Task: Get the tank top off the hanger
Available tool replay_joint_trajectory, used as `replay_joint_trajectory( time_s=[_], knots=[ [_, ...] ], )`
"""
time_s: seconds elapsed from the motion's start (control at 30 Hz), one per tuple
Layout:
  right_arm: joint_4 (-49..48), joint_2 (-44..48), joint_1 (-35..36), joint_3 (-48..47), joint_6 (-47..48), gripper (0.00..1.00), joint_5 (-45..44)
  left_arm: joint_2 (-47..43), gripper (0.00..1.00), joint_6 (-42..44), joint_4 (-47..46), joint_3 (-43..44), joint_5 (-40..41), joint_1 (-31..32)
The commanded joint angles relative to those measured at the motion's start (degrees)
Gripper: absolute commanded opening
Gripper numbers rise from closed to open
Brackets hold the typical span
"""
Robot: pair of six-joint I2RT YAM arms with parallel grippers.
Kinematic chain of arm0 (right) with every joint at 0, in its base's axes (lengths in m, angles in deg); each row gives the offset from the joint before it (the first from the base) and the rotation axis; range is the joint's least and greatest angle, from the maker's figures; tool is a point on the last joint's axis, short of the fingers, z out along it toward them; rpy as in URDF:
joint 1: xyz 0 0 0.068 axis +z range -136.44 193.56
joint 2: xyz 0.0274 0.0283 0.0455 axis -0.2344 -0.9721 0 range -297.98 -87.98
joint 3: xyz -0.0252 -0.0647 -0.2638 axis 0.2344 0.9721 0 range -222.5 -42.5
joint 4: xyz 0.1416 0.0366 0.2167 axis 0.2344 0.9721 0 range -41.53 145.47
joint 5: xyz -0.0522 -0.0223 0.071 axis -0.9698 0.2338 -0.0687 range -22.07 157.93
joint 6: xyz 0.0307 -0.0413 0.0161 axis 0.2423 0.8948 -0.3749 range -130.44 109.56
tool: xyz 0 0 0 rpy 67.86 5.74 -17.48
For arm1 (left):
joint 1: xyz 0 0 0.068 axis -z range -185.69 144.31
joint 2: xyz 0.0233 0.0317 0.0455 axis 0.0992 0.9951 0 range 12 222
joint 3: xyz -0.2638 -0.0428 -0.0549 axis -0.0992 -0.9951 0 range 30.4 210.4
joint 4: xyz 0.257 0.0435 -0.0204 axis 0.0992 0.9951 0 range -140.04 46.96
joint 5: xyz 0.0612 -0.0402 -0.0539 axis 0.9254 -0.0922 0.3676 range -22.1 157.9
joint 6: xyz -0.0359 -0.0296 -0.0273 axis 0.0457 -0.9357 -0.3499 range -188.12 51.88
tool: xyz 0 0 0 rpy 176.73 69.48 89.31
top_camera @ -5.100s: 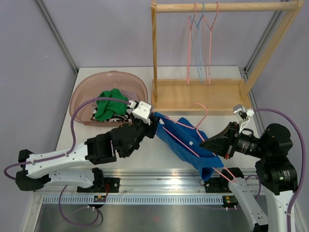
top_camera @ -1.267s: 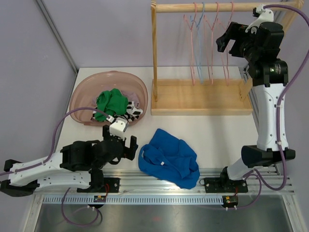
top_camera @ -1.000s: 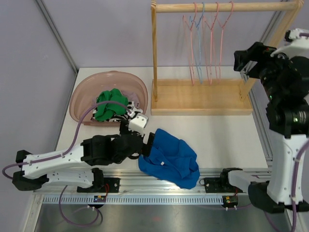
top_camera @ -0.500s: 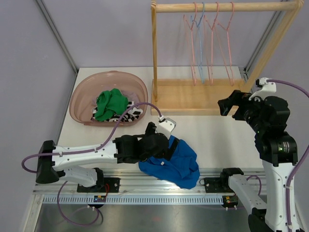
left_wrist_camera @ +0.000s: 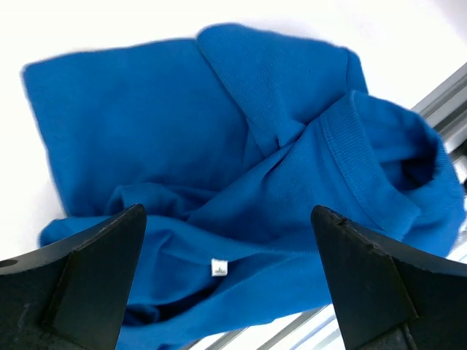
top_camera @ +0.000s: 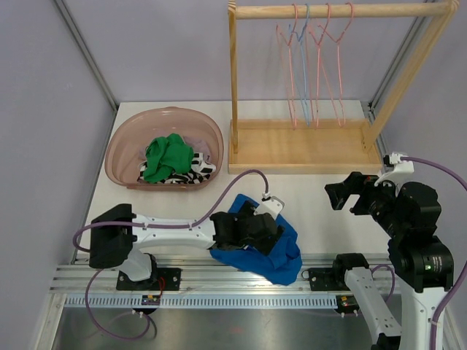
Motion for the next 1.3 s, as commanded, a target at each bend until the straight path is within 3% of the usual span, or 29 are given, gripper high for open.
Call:
replay_joint_trajectory(
  time_s=[0.0,0.37,0.43,0.47,0.5,0.53,0.6,0.97,1.1,1.27],
  knots=[
    [0.5,1.1,0.1,-0.3,0.2,0.99,4.0,2.5,0.99,-1.7,-5.7,-1.4,-2.6,0.3],
    [-2.5,3.2,0.0,1.6,-1.5,0.99,11.2,14.8,0.99,-5.3,-11.8,-4.0,-6.1,0.4],
    [-2.6,3.5,0.1,1.9,-1.5,0.99,11.8,14.9,0.81,-5.9,-12.9,-4.9,-6.0,0.6],
    [-2.8,3.8,0.0,2.0,-1.6,0.99,11.9,14.9,0.65,-6.0,-13.2,-5.4,-5.9,0.6],
    [-2.9,3.9,0.1,2.1,-1.5,1.0,12.0,14.5,0.32,-6.1,-13.0,-5.6,-5.4,0.6],
    [-2.9,3.9,0.1,2.0,-1.4,0.99,12.4,14.3,0.18,-6.6,-12.7,-5.7,-4.8,0.6],
    [-3.1,4.6,0.0,1.8,-1.4,0.99,12.6,13.0,0.0,-6.7,-10.4,-5.4,-2.6,0.6],
    [-3.9,4.8,0.1,1.7,-1.3,0.99,12.7,-1.3,0.0,-8.1,12.4,2.5,13.9,-0.7],
    [-4.0,4.7,0.1,1.8,-1.2,0.99,12.6,-6.6,0.0,-7.4,18.5,7.2,19.0,-3.9],
    [-3.8,4.6,0.1,1.3,-0.9,0.99,12.5,-13.2,0.0,-3.7,22.7,12.9,19.5,-10.2]
  ],
)
